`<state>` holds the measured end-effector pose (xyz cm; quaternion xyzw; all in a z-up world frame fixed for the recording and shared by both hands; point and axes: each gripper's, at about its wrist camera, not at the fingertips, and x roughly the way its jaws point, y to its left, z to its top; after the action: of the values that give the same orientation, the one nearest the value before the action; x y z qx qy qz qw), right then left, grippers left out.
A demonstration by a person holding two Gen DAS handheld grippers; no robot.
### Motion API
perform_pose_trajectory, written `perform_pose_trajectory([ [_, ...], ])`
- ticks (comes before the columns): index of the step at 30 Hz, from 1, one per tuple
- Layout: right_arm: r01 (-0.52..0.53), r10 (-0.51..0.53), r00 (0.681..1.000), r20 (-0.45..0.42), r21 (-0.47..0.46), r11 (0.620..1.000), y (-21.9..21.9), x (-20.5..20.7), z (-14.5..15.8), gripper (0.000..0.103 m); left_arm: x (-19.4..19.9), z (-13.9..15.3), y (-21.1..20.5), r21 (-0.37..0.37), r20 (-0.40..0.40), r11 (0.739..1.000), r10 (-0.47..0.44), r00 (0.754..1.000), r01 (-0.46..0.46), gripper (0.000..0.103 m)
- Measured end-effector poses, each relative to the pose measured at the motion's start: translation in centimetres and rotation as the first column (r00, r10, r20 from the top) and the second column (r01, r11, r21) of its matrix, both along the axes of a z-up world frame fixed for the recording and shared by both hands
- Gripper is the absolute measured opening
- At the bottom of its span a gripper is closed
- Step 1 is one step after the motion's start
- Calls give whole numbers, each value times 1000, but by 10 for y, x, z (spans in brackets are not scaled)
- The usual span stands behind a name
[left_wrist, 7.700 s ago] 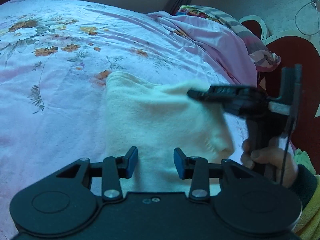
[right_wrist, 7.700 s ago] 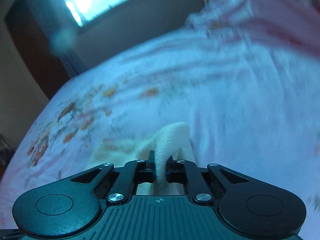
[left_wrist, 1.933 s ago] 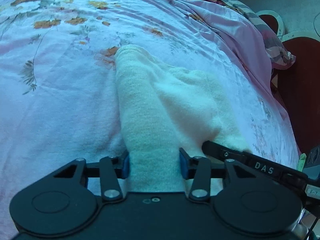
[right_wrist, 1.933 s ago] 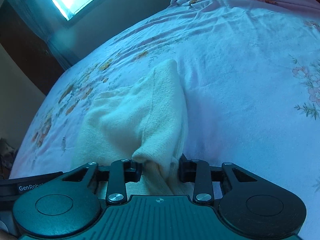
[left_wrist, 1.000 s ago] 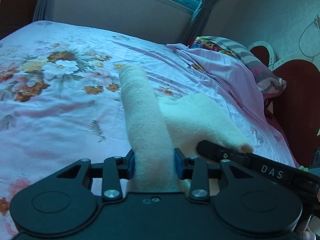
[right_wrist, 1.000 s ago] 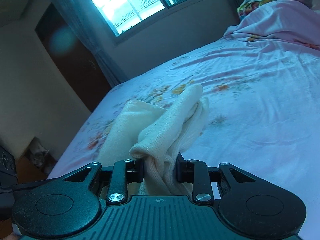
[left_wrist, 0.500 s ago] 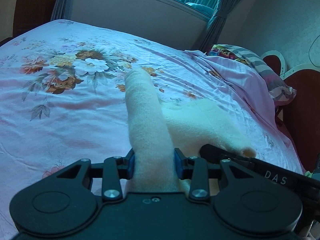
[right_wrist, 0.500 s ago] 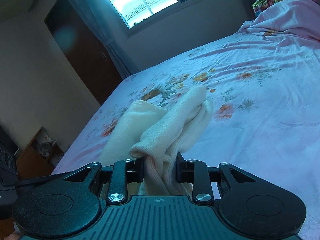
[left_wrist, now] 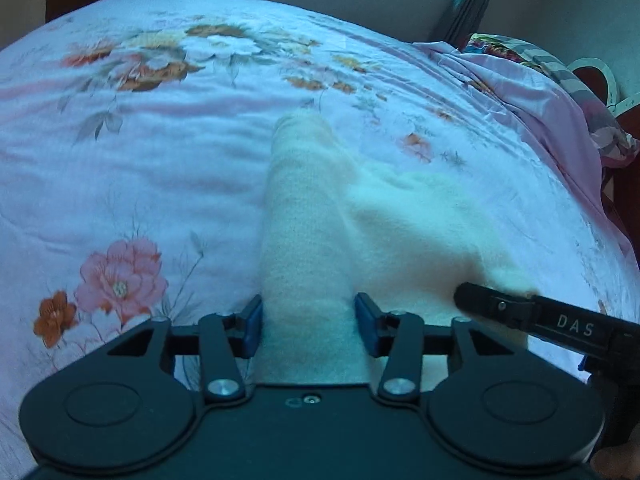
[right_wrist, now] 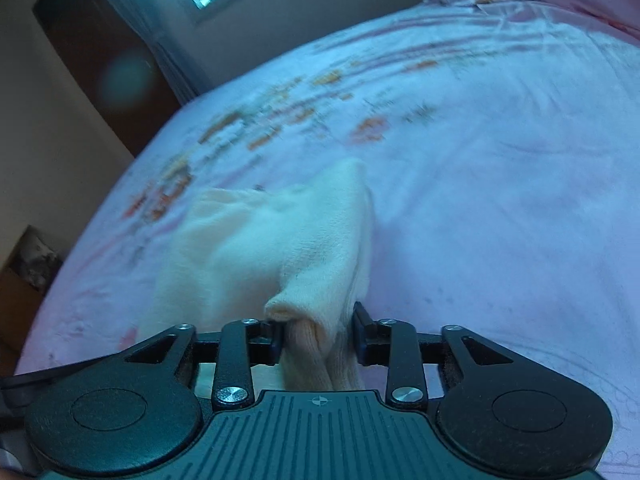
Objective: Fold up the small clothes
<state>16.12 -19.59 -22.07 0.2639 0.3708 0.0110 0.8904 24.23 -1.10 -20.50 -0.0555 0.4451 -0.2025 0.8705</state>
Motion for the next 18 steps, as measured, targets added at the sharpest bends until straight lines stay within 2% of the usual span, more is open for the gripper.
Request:
perform_pose_trajectory([
  [2,19,-19,1000,3,-39,999,-1,-2,-1,54,0,3,0,10,2,1000,2,1000,-2,51],
  [5,39,-39,999,15,-40,998,-8,-6,6,55,-7,16,3,21,28,1000,21,999,-22,52],
  [9,87,-78,992,96,-92,992,-8,-23,40,55,-30,37,3,73,117,997,1,993,-9,49],
  [13,5,25,987,158,-187,982,24,-44,63,54,-42,29,-1,85,73,996,-32,997,26,49],
  [15,-49,80,988,135,-221,974,41,-54,59,54,-45,15,-1,101,44,995,-29,999,25,52],
  [18,-119,139,989,51,-278,953,61,-63,35,54,-46,6,3,73,12,997,-2,1000,1,56],
])
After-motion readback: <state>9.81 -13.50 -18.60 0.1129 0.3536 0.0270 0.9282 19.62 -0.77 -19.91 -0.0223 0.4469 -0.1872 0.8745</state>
